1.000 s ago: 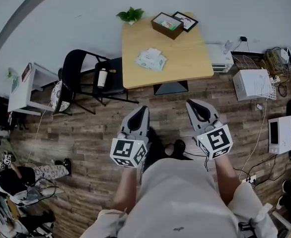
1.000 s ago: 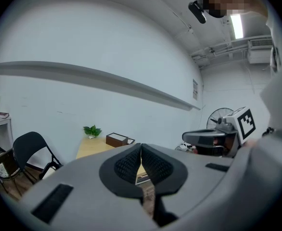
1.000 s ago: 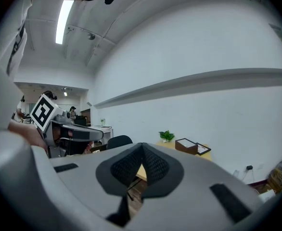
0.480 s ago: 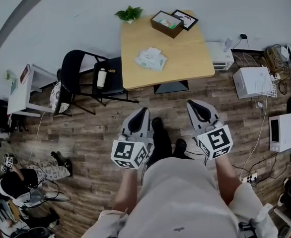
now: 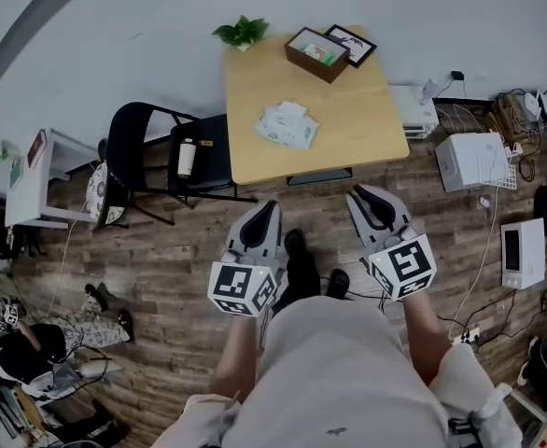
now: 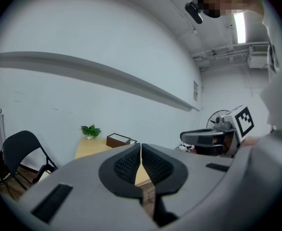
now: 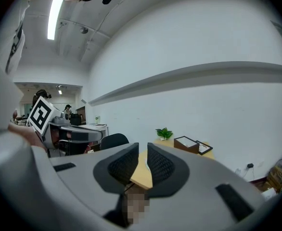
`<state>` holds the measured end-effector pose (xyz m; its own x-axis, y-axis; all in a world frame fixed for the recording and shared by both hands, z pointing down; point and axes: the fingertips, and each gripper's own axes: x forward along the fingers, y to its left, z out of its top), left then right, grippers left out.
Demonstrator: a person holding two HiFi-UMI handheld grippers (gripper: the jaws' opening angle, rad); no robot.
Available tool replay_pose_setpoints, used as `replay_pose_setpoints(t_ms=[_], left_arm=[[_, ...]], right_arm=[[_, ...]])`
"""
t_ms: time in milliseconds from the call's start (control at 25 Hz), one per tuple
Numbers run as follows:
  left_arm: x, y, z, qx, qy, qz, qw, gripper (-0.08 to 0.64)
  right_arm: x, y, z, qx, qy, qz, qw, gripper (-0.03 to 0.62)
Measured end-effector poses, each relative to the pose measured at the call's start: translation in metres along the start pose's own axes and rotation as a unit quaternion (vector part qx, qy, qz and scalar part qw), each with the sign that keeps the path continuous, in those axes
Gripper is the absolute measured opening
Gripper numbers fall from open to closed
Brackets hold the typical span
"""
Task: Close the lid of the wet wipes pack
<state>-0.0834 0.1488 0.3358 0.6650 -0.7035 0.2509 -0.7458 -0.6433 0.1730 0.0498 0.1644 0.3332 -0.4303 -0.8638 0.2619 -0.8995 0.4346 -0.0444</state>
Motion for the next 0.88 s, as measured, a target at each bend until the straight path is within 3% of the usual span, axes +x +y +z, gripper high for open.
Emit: replay_pose_setpoints(t_ms=[880], left_arm=[[0.093,0.115,0.032,0.004,0.015,-0.049,0.9987,0.035]], right_arm=[[0.132,-0.037,0.031,0.007,0.034,-0.034,0.999,0.106]])
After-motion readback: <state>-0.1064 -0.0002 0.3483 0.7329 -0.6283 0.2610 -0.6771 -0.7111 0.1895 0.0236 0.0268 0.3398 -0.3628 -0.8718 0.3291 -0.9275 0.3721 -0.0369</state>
